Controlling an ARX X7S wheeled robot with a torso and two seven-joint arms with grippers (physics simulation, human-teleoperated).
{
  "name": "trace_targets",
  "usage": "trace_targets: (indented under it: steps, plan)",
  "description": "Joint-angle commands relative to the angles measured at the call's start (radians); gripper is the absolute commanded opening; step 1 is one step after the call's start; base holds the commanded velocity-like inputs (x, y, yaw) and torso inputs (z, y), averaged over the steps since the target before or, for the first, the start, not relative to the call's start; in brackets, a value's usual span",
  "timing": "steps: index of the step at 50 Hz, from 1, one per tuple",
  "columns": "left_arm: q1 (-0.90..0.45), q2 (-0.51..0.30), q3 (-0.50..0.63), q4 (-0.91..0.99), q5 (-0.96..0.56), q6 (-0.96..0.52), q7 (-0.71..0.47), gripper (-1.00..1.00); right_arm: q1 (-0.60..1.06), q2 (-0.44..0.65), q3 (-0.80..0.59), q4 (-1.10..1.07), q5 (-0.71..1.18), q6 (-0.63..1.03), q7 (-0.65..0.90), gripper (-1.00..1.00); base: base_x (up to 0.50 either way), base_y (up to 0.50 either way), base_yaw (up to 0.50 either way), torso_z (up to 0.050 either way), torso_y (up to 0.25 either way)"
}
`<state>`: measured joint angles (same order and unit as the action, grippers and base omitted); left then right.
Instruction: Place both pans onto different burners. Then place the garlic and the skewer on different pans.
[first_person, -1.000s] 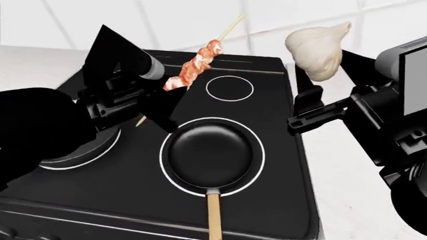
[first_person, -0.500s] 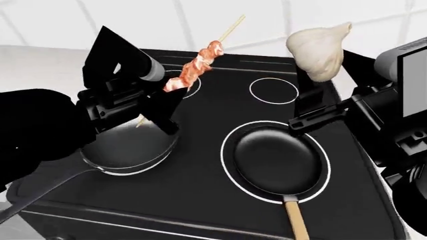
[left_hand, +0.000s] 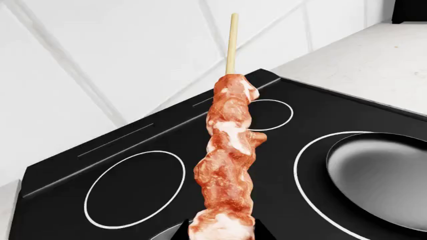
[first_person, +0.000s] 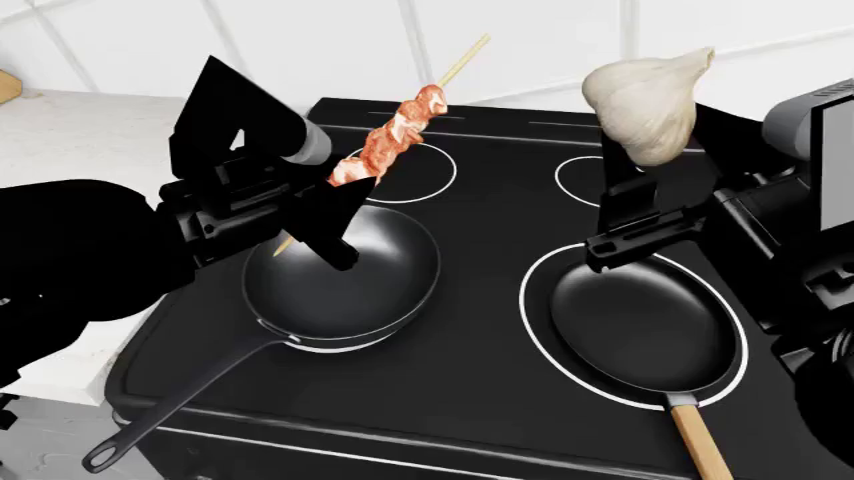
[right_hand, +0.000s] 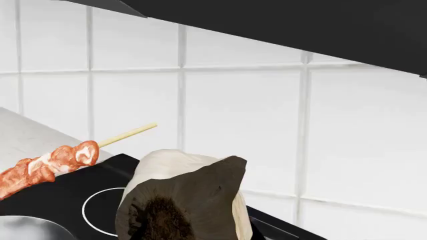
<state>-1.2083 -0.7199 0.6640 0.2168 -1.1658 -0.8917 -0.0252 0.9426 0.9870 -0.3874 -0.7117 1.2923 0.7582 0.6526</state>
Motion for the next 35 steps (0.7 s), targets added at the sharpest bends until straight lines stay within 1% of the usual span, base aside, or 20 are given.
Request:
trace_targets:
  steps: [1,9,15,25,30,35]
  plan:
    - [0.009,0.0,0.001,-0.02,0.011,0.02,0.008,-1.0,0.067,0.032,0.0,0.03,0.052,0.056,-0.073,-1.0,0.0,0.0,0.0,0.0,0.0]
    - [0.022,0.012,0.01,-0.061,0.037,0.044,0.025,-1.0,0.185,0.1,-0.025,0.085,0.081,0.164,-0.239,-1.0,0.0,0.0,0.0,0.0,0.0]
    - [0.02,0.012,0.013,-0.069,0.043,0.044,0.027,-1.0,0.193,0.156,-0.049,0.089,0.06,0.207,-0.34,-1.0,0.0,0.0,0.0,0.0,0.002]
    - [0.021,0.014,0.014,-0.089,0.053,0.054,0.032,-1.0,0.105,0.227,-0.058,0.114,0.062,0.193,-0.37,-1.0,0.0,0.0,0.0,0.0,0.0]
    - [0.02,0.019,0.013,-0.096,0.055,0.061,0.037,-1.0,0.077,0.233,-0.065,0.136,0.061,0.186,-0.374,-1.0,0.0,0.0,0.0,0.0,0.0]
    - [0.037,0.009,0.007,-0.063,0.041,0.07,0.04,-1.0,0.072,0.223,-0.091,0.155,0.058,0.216,-0.388,-1.0,0.0,0.0,0.0,0.0,0.0]
